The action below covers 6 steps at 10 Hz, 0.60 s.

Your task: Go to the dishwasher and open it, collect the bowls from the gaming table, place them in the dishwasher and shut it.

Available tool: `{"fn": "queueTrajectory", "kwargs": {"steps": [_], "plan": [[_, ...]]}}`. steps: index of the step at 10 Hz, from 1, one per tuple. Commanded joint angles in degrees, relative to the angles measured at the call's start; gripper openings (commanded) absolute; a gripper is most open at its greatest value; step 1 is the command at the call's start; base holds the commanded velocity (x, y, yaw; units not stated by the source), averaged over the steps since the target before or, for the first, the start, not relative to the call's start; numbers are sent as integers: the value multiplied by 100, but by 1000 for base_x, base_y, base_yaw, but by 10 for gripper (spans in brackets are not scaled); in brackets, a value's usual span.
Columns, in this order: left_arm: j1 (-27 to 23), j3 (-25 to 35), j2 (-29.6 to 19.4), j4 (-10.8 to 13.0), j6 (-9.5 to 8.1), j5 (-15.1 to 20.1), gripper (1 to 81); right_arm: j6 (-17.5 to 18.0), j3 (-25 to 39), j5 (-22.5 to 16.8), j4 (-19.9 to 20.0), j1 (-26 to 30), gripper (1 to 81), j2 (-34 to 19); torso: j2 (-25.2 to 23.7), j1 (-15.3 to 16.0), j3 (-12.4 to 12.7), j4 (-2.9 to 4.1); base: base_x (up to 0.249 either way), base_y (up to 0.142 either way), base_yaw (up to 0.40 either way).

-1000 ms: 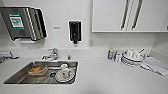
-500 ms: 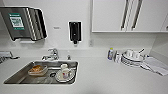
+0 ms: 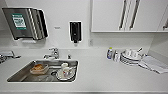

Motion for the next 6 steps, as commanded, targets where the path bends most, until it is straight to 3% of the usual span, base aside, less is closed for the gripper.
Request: {"fn": "queueTrajectory", "kwargs": {"steps": [1,6], "plan": [[-519,166,-231,44,32,155,811,-202,25,-1843,-185,30,811,-41,0,0,0,0,-77,0,0],[-519,166,-196,44,32,164,811,-202,-72,-1922,-185,22,811,152,0,0,0,-2,-77,0,0]]}}
